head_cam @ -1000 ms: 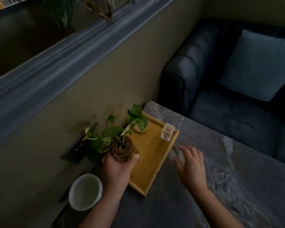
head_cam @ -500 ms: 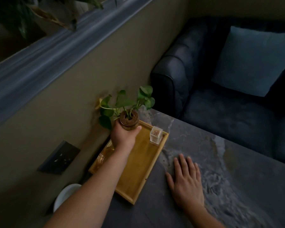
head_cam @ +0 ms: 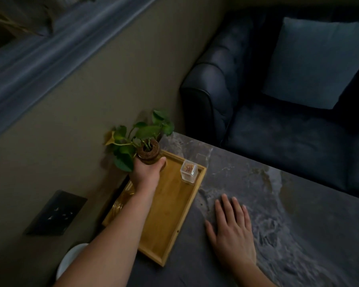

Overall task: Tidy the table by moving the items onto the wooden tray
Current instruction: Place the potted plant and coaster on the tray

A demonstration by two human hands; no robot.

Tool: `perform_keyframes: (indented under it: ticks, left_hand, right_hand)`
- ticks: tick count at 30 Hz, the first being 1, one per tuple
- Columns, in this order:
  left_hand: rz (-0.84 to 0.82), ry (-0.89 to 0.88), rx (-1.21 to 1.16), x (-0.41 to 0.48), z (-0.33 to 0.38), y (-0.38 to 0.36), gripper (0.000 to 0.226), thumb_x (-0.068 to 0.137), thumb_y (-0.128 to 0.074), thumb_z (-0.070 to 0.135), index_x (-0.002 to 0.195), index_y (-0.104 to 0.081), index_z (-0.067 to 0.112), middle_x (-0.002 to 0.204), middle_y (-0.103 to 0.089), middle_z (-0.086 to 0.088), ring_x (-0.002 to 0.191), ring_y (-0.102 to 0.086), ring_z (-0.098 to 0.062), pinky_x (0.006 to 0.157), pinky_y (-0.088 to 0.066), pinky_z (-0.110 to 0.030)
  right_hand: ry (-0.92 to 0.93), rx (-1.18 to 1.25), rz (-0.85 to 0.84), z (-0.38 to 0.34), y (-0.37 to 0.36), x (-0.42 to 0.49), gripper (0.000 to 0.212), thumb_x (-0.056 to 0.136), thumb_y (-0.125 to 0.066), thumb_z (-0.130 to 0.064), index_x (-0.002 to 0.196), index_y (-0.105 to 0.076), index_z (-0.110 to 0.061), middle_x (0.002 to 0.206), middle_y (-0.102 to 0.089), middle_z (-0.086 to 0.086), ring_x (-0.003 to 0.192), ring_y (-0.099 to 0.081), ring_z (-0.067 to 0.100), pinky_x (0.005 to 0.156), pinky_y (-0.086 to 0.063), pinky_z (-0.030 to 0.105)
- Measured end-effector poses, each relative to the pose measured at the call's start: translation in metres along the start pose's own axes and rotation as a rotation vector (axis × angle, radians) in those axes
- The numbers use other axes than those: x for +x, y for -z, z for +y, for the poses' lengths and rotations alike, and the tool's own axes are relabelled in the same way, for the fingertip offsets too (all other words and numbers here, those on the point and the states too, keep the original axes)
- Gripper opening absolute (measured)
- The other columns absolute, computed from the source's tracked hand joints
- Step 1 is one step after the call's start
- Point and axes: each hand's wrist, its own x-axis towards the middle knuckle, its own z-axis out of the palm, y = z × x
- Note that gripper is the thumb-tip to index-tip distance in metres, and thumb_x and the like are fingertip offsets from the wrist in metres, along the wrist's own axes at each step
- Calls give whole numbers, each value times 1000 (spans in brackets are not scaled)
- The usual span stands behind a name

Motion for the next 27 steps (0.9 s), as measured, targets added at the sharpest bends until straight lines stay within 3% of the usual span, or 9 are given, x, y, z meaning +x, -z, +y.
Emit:
perform_keyframes:
  ticks: [14, 20, 27]
  left_hand:
    - [-6, -42, 78, 1, -11, 5, 82, 68, -87, 38, 138, -48, 21, 138, -59, -4, 130, -52, -27, 103, -40, -37]
    - [-19, -42, 90, 2, -12, 5, 77, 70, -86, 37, 136, -50, 19, 136, -60, -5, 129, -53, -27, 105, -42, -41]
    - [-42, -41, 80, 2, -13, 4, 80, 71, -85, 36, 139, -47, 20, 139, -58, -5, 131, -51, -27, 104, -38, -36]
  right_hand:
    - [4, 13, -24, 1, 1, 0, 71, 94, -33, -64, 150, -37, -19, 162, -28, 4, 152, -12, 25, 121, -10, 48]
    - [3, 9, -28, 1, 2, 0, 71, 95, -31, -64, 150, -37, -20, 162, -27, 4, 153, -10, 25, 122, -7, 48]
    - [-6, 12, -45, -1, 5, 0, 73, 95, -25, -66, 152, -33, -21, 164, -22, 4, 153, -5, 24, 122, -2, 46]
